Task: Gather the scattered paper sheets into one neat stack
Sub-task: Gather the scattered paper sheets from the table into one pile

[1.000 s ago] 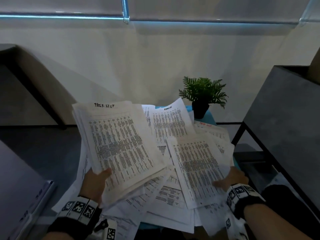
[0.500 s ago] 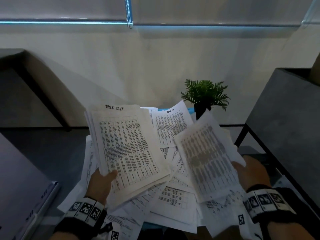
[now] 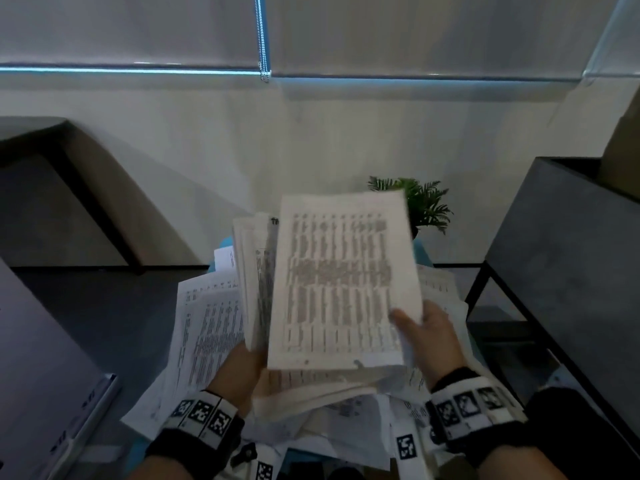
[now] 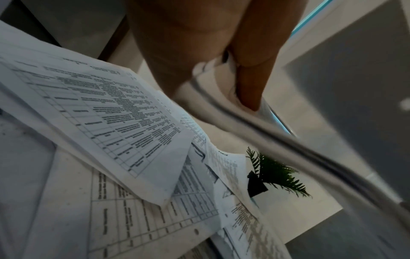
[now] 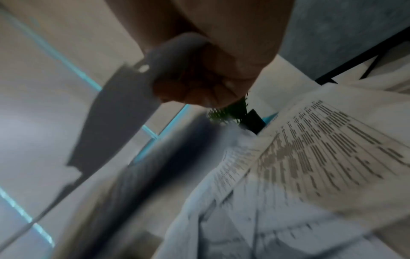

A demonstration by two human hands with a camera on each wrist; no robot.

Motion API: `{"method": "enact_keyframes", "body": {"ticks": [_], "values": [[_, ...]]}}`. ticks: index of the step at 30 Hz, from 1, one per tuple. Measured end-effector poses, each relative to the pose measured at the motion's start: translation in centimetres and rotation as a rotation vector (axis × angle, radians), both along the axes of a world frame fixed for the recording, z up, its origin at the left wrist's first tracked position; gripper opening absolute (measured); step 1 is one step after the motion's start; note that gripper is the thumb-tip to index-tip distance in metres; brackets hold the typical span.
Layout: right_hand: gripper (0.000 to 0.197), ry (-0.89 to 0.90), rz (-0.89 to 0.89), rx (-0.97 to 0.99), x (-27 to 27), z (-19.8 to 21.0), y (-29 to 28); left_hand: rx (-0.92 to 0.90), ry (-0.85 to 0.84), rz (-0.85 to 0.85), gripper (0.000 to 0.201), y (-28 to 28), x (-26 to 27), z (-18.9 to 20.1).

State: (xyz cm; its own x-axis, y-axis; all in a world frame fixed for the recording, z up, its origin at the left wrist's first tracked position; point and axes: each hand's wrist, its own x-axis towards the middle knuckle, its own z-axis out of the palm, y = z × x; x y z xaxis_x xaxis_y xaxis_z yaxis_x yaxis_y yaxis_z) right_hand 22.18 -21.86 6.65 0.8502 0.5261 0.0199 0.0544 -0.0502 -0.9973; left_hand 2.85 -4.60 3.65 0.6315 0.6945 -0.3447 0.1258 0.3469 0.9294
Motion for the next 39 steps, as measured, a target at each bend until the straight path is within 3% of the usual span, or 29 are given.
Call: {"method": "enact_keyframes", "body": {"ticks": [4, 6, 10, 12, 15, 18, 21, 24, 28, 34, 36, 39], "values": [[0.012, -0.017, 0.026, -0.127, -1.7, -2.5, 1.1, -0.082, -0.034, -0.077, 0.022, 0.3, -0.5, 0.2], [0.023, -0.007, 0.006, -0.137, -2.1, -3.2, 1.2, -0.097, -0.042, -0.104, 0.025, 0.7, -1.1, 0.0], [0.062, 0.332, 0.194, -0.131, -1.6, -4.9, 1.2, -0.083, -0.058, -0.176, 0.039, 0.9, -1.7, 0.2], [0.046, 0.346, 0.251, -0.146, -1.7, -5.2, 1.3, -0.145, -0.074, -0.15, 0.046, 1.0, -1.8, 0.4], [0.033, 0.189, 0.192, -0.186, -2.0, -5.2, 1.9, -0.336, -0.174, -0.068, 0.059, 1.3, -1.7, 0.0], [0.03, 0.138, 0.211, -0.176, -2.4, -4.8, 2.2, -0.105, -0.045, -0.075, 0.074, 1.6, -1.2, -1.6], [0.017, 0.078, 0.287, -0.254, -1.5, -5.0, 1.8, 0.113, 0.053, 0.039, 0.038, 2.1, -0.8, -2.8], [0.021, -0.022, 0.074, -0.414, 1.2, -6.4, 0.3, 0.155, 0.051, 0.139, 0.041, 2.8, -1.1, -3.3], [0.055, 0.063, -0.347, -0.654, 5.2, -7.3, -2.8, 0.148, 0.072, 0.205, 0.04, 3.7, -1.8, -3.8], [0.086, 0.296, -0.418, -0.583, 6.9, -8.7, -3.6, 0.12, 0.1, 0.22, 0.039, 4.2, -2.3, -4.5], [0.083, 0.314, -0.405, -0.572, 7.0, -8.6, -3.1, 0.117, 0.094, 0.215, 0.038, 4.0, -2.1, -4.5], [0.051, 0.347, -0.325, -0.517, 6.9, -8.1, -2.7, 0.127, 0.066, 0.208, 0.036, 3.5, -1.9, -4.3]]}}
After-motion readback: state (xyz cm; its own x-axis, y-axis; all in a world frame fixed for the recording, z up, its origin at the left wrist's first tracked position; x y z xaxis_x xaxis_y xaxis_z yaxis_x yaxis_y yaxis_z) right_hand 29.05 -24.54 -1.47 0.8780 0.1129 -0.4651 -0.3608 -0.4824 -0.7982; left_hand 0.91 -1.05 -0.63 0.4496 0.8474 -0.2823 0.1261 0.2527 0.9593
